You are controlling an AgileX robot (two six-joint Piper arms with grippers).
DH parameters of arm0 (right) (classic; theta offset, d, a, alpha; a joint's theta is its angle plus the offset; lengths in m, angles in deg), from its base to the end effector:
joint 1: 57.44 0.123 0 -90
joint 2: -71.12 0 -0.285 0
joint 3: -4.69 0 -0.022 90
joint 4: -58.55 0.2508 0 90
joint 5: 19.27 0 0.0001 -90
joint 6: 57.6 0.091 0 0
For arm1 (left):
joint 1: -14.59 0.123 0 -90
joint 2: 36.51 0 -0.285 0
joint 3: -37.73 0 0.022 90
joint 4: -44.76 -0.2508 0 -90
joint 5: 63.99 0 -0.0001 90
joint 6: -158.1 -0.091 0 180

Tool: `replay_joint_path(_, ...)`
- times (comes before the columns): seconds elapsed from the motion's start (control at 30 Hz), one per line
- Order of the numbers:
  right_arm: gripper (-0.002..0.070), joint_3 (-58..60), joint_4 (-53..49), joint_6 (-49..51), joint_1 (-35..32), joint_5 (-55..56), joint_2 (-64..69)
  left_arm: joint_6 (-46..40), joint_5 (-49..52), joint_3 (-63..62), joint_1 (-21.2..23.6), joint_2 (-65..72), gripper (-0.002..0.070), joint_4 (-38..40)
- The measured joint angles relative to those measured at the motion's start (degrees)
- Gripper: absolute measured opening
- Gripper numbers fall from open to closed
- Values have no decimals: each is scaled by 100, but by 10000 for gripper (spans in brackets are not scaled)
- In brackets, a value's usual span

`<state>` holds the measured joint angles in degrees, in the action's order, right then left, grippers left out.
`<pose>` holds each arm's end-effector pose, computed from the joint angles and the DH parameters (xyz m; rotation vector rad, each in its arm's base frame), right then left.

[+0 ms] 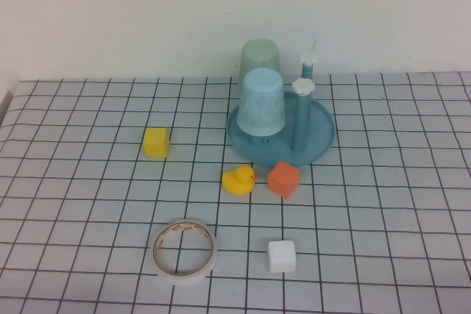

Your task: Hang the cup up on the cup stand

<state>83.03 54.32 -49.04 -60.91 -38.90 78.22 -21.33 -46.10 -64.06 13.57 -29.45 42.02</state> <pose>0.0530 -0.0055 0.1764 0.1459 1.8271 -0.0092 0.0539 0.0004 0.1799 0.0375 1.7998 0.0259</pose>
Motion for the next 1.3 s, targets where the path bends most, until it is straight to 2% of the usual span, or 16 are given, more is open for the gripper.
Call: replay_joint_path(1.3,-1,-1,0,0,0,-11,0,-122,11,0,-12,0,-1,0)
